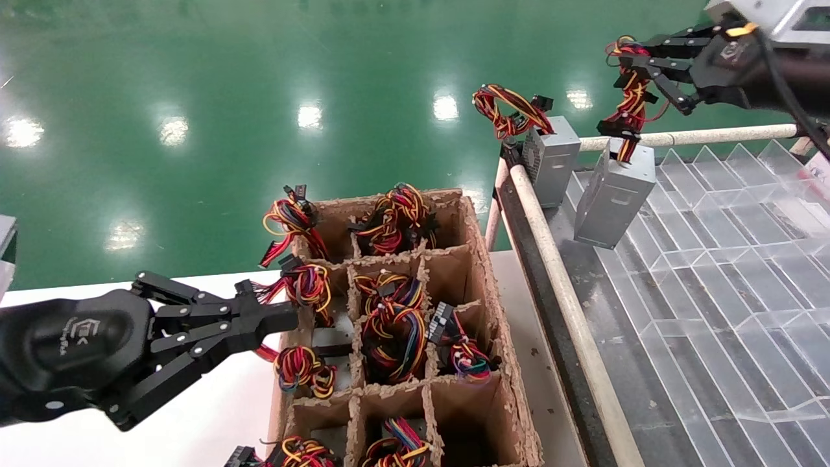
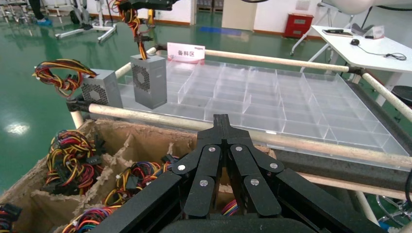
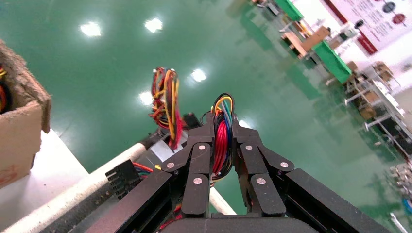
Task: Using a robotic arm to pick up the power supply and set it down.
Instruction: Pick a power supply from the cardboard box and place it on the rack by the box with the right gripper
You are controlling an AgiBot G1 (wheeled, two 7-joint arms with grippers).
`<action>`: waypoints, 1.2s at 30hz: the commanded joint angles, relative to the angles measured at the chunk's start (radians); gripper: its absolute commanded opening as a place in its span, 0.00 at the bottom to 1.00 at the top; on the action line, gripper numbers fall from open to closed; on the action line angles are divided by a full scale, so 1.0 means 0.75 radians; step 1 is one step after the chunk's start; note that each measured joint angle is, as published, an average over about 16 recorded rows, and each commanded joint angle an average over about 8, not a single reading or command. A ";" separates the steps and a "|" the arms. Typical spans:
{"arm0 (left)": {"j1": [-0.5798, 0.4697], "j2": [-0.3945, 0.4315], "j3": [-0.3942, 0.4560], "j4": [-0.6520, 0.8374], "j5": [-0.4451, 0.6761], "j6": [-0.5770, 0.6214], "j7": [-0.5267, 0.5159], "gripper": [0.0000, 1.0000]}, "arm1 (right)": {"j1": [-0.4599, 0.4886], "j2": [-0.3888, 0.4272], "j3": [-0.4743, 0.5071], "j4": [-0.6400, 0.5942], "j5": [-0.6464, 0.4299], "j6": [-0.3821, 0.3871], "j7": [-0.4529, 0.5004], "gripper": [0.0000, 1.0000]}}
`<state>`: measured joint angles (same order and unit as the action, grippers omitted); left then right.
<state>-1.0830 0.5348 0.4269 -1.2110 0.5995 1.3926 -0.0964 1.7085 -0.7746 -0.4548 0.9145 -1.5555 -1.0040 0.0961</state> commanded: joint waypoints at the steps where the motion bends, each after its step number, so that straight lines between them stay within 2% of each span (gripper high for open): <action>1: 0.000 0.000 0.000 0.000 0.000 0.000 0.000 0.00 | 0.014 -0.026 -0.011 -0.050 -0.010 -0.005 -0.038 0.00; 8: 0.000 0.000 0.000 0.000 0.000 0.000 0.000 0.00 | 0.042 -0.131 -0.030 -0.128 -0.025 0.032 -0.119 0.00; 20: 0.000 0.000 0.000 0.000 0.000 0.000 0.000 0.00 | 0.073 -0.246 -0.016 -0.286 0.013 0.082 -0.197 0.00; 27: 0.000 0.000 0.000 0.000 0.000 0.000 0.000 0.00 | 0.094 -0.232 -0.007 -0.272 0.030 0.051 -0.212 0.00; 36: 0.000 0.000 0.000 0.000 0.000 0.000 0.000 0.00 | 0.100 -0.184 -0.015 -0.210 -0.013 0.071 -0.140 0.00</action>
<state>-1.0830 0.5348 0.4269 -1.2110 0.5995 1.3926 -0.0964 1.7799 -0.9231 -0.4651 0.7441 -1.5625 -0.9422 -0.0131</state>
